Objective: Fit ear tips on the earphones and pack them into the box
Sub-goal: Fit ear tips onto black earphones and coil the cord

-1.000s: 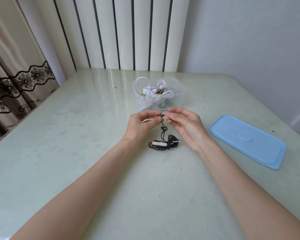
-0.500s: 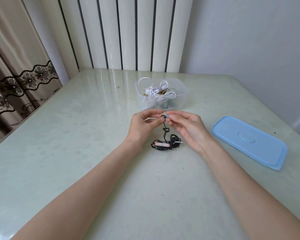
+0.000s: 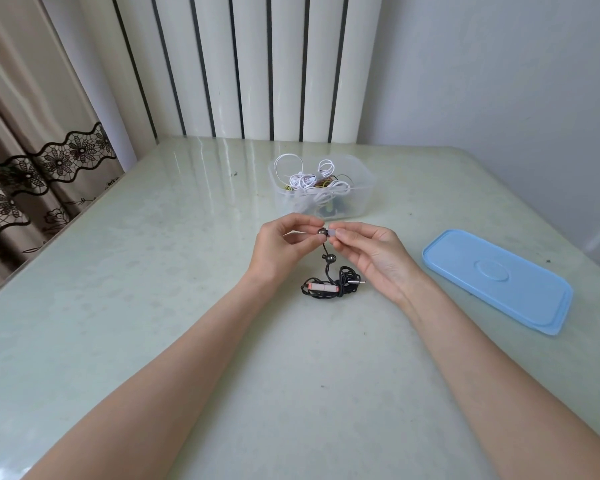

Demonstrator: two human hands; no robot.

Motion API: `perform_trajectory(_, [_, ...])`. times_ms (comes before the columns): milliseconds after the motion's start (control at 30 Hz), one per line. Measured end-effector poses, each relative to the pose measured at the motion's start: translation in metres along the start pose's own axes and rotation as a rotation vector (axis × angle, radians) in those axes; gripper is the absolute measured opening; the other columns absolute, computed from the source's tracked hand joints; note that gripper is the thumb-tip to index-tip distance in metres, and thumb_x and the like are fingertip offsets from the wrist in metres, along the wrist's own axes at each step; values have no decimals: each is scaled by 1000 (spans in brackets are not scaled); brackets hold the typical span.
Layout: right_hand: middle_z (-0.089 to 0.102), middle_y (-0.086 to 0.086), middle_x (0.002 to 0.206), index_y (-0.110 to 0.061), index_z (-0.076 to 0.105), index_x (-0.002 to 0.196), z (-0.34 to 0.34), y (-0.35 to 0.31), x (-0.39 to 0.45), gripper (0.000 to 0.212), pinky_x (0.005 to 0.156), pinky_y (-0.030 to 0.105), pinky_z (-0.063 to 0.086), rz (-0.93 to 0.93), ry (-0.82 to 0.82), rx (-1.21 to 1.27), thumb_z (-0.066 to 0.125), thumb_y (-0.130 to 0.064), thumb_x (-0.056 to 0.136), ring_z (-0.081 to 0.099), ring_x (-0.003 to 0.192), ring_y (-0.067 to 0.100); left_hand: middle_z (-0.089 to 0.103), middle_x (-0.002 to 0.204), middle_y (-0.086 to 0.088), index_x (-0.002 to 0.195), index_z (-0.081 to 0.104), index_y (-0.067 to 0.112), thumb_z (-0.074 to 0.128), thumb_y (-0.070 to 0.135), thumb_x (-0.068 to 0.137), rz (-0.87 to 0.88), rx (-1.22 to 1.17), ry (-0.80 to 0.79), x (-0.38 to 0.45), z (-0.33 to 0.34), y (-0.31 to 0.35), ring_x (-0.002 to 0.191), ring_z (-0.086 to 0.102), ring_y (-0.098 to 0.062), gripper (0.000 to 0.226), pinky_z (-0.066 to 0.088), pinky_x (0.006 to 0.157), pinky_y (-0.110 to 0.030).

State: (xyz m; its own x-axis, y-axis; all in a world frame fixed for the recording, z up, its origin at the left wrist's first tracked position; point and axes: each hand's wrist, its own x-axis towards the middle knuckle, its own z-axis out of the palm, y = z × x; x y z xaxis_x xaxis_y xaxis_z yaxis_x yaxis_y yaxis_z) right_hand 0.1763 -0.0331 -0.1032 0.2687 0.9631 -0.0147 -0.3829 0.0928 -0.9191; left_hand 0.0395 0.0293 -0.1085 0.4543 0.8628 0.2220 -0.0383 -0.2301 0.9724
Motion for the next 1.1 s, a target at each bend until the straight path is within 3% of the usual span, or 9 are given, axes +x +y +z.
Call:
perform_trajectory(200, [72, 4, 68, -1, 70, 75, 0, -2, 0, 19, 65, 14, 54, -21, 22, 11, 55, 10, 81, 67, 64, 8, 64, 76, 2, 87, 64, 13, 70, 2, 76, 1, 0, 3, 0, 1, 0, 63, 61, 5, 17, 48, 66, -8])
perform_trajectory(667, [72, 4, 66, 5, 64, 83, 1, -4, -1, 12, 65, 14, 54, 14, 35, -5, 54, 10, 82, 67, 62, 9, 65, 76, -1, 79, 63, 19, 69, -1, 76, 94, 30, -25, -1, 0, 2, 68, 62, 2, 21, 49, 69, -10])
perform_trajectory(900, [71, 4, 66, 3, 66, 79, 0, -5, -3, 17, 61, 13, 53, 62, 5, 63, 51, 10, 83, 66, 60, 7, 66, 75, 1, 80, 64, 16, 69, 3, 77, 22, -34, -79, -3, 0, 4, 69, 63, 0, 15, 49, 72, -12])
perform_trajectory(1100, [70, 0, 65, -1, 64, 88, 2, -1, -4, 16, 65, 13, 53, -18, -4, -63, 53, 9, 83, 63, 59, 5, 71, 68, 5, 81, 66, 15, 69, 5, 76, -172, -175, -86, -3, -3, -2, 79, 66, -14, 12, 46, 100, -36])
